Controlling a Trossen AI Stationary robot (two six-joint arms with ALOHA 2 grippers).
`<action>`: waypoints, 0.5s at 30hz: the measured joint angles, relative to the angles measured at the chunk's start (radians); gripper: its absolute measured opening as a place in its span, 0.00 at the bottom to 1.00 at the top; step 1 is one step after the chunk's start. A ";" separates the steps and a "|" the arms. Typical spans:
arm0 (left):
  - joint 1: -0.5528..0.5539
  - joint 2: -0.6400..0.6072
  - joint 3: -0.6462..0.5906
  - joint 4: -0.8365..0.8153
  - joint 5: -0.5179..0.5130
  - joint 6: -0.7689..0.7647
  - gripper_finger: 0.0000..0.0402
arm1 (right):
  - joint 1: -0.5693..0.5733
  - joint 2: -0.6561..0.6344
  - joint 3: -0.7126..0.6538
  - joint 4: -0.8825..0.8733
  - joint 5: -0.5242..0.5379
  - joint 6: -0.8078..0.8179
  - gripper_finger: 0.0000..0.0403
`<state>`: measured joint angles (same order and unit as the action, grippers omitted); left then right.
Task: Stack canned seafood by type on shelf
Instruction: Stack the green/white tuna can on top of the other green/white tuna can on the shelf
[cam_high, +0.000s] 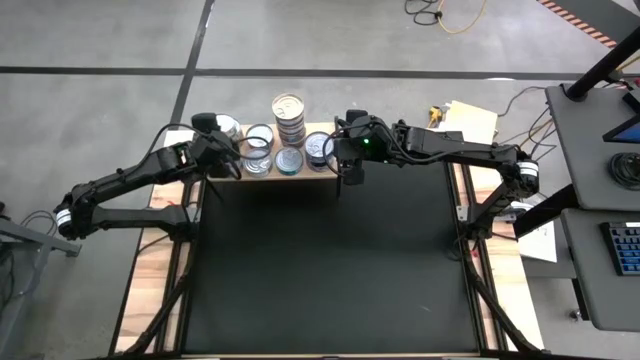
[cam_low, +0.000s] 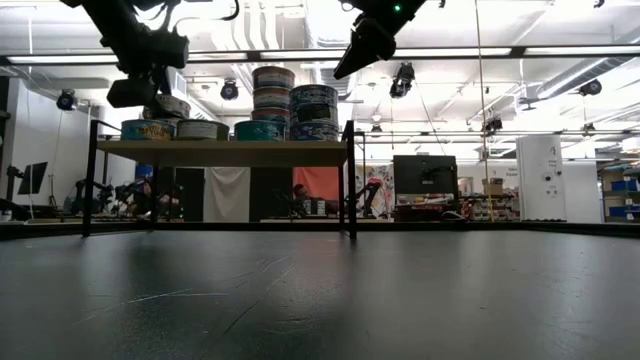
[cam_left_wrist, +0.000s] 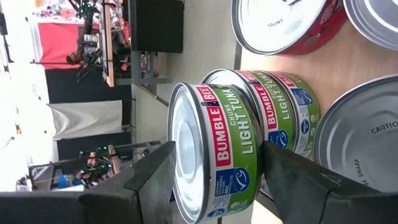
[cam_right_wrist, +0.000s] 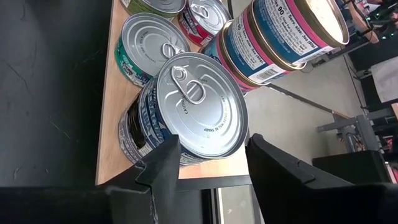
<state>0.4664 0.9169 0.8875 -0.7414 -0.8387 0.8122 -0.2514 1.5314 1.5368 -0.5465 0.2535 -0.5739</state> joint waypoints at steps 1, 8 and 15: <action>0.000 0.000 0.000 0.000 0.000 -0.014 0.54 | 0.000 0.000 0.000 0.000 0.000 0.000 0.43; 0.000 0.000 0.000 0.000 0.003 -0.058 0.54 | 0.000 0.000 0.000 -0.001 0.000 0.000 0.40; 0.000 0.000 0.000 0.000 0.014 -0.138 0.54 | 0.000 0.000 0.000 -0.003 0.000 0.005 0.38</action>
<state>0.4664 0.9169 0.8875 -0.7414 -0.8250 0.6737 -0.2515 1.5314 1.5368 -0.5495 0.2535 -0.5686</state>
